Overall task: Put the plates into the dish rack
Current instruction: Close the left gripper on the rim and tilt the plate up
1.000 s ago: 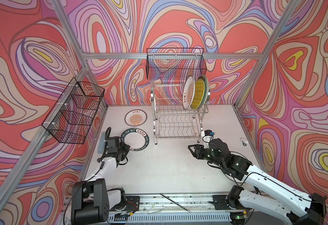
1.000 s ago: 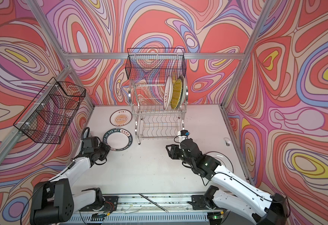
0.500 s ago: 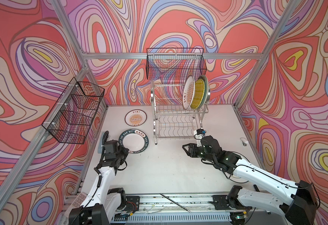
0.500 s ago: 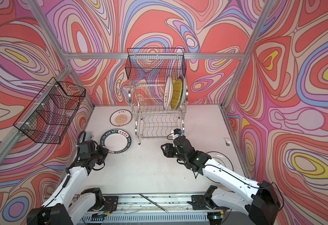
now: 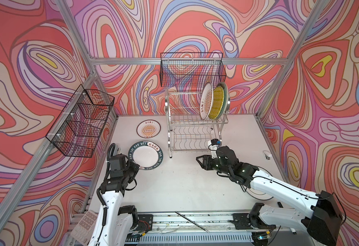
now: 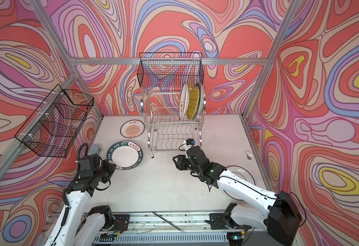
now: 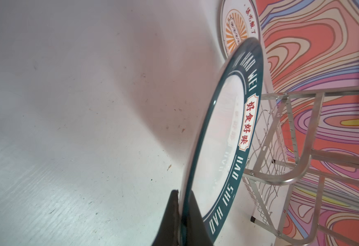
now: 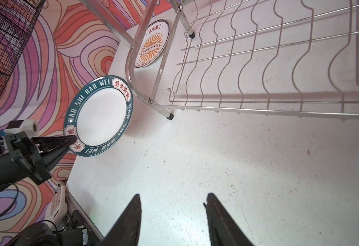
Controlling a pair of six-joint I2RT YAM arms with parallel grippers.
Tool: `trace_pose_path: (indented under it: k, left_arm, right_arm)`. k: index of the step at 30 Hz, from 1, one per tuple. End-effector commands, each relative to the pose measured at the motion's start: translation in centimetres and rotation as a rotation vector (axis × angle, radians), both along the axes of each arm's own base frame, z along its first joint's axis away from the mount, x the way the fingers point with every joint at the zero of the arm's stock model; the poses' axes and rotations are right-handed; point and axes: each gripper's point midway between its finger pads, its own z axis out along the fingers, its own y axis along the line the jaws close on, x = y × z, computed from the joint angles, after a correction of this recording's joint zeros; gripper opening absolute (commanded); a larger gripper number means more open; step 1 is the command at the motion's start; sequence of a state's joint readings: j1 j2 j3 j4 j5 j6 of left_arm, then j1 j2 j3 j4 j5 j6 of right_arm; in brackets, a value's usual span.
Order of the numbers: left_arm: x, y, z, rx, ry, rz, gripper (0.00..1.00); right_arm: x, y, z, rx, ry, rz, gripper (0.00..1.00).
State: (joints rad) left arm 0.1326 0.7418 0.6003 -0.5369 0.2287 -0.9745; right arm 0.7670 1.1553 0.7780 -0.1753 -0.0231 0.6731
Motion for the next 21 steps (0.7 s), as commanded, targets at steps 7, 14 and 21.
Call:
trace_pose_path:
  k: [7, 14, 21]
  left_arm:
    - [0.6, -0.8, 5.3, 0.035, -0.097, -0.091, 0.00]
    - [0.8, -1.7, 6.5, 0.028, -0.120, -0.157, 0.00]
    - [1.4, -3.6, 7.7, -0.027, -0.207, -0.259, 0.00]
  right_arm:
    - [0.4, 0.5, 1.5, 0.046, -0.032, 0.006, 0.50]
    - [0.2, 0.4, 1.6, 0.050, -0.034, 0.002, 0.51]
    - [0.3, 0.6, 1.7, 0.056, -0.037, 0.009, 0.51]
